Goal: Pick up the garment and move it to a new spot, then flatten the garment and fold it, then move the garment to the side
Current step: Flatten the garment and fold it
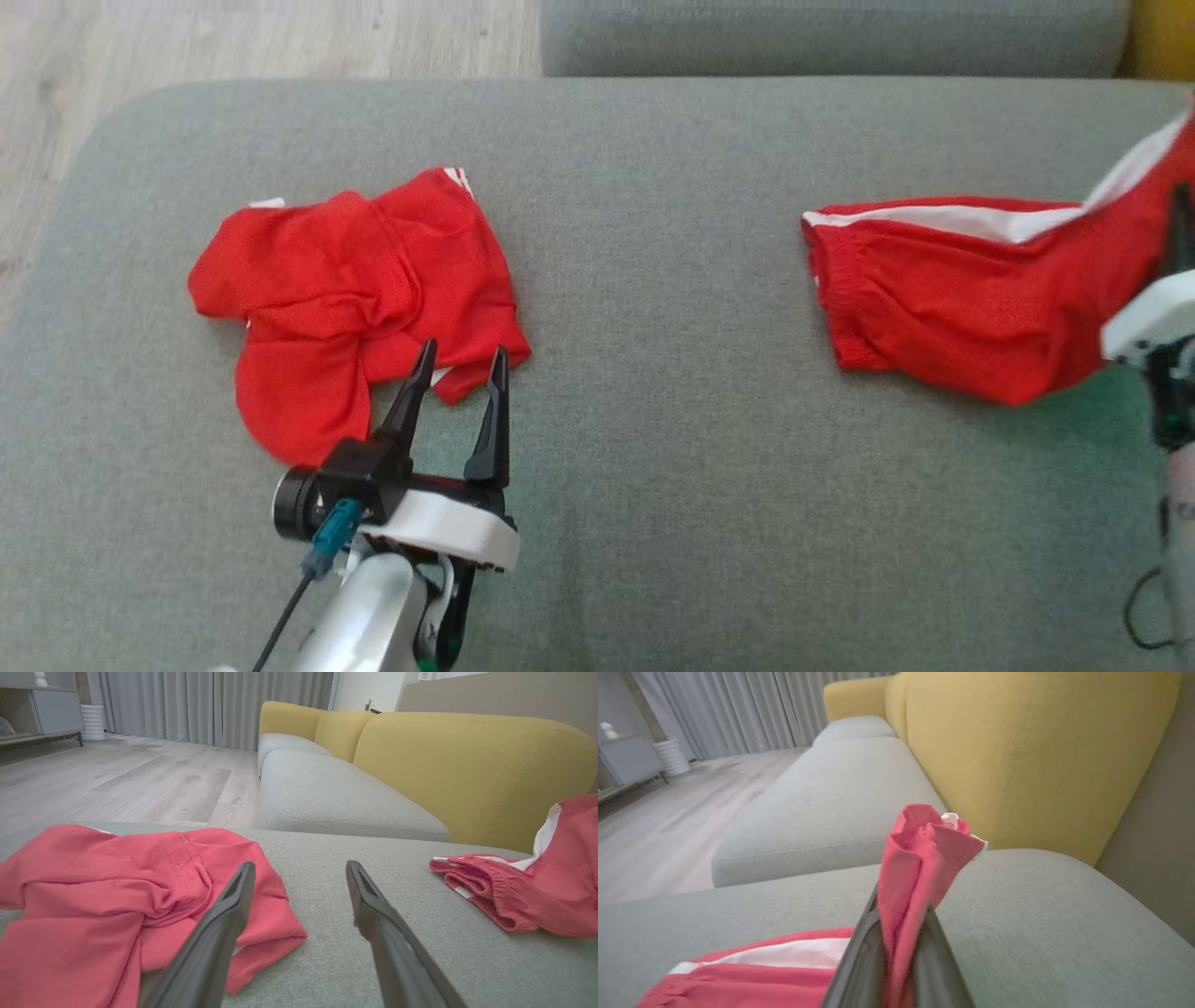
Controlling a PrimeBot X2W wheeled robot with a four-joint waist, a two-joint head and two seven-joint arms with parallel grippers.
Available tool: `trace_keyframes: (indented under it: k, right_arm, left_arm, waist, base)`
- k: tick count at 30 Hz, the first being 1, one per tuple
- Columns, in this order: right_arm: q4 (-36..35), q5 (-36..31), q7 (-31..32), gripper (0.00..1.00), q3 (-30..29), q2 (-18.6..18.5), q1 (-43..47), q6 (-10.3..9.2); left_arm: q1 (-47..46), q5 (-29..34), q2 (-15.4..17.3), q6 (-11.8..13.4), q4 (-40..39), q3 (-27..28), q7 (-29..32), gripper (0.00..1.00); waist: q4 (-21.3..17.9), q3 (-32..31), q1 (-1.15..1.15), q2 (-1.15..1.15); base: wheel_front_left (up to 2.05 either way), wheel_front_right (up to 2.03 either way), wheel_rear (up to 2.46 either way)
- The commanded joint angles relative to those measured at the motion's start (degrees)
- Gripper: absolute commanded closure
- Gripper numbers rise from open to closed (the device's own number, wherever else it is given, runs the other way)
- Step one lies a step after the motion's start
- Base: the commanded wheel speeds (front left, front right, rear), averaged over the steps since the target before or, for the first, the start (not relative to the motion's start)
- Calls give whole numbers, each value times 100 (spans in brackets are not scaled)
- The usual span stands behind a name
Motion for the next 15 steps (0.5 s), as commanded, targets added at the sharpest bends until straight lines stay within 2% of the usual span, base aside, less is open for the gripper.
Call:
trace_keyframes:
  k: [1,9,10,11,12,15]
  right_arm:
    - [-274,173,-143,100,324,-26,-20,-5]
    - [-532,1045,-518,100,1732,-32,34,-5]
    - [-532,1045,-518,100,1732,-32,34,-5]
    - [-519,1196,-574,100,2087,-46,7,-5]
    - [-519,1196,-574,100,2087,-46,7,-5]
    - [-469,1378,-601,100,2661,-56,-21,-5]
  left_arm:
    - [-64,7,39,-18,-142,194,-55,0]
    - [47,78,39,-55,-82,205,-55,0]
    - [47,78,39,-55,-82,205,-55,0]
    - [71,90,39,-57,-71,214,-55,0]
    - [71,90,39,-57,-71,214,-55,0]
    - [111,92,39,-55,-82,228,-55,0]
  waist:
    - [-13,-76,1,0]
    - [70,-235,1,0]
    - [70,-235,1,0]
    - [116,-260,1,0]
    - [116,-260,1,0]
    - [194,-302,1,0]
  base:
    - [0,0,0]
    - [0,0,0]
    - [0,0,0]
    - [0,0,0]
    - [0,0,0]
    - [0,0,0]
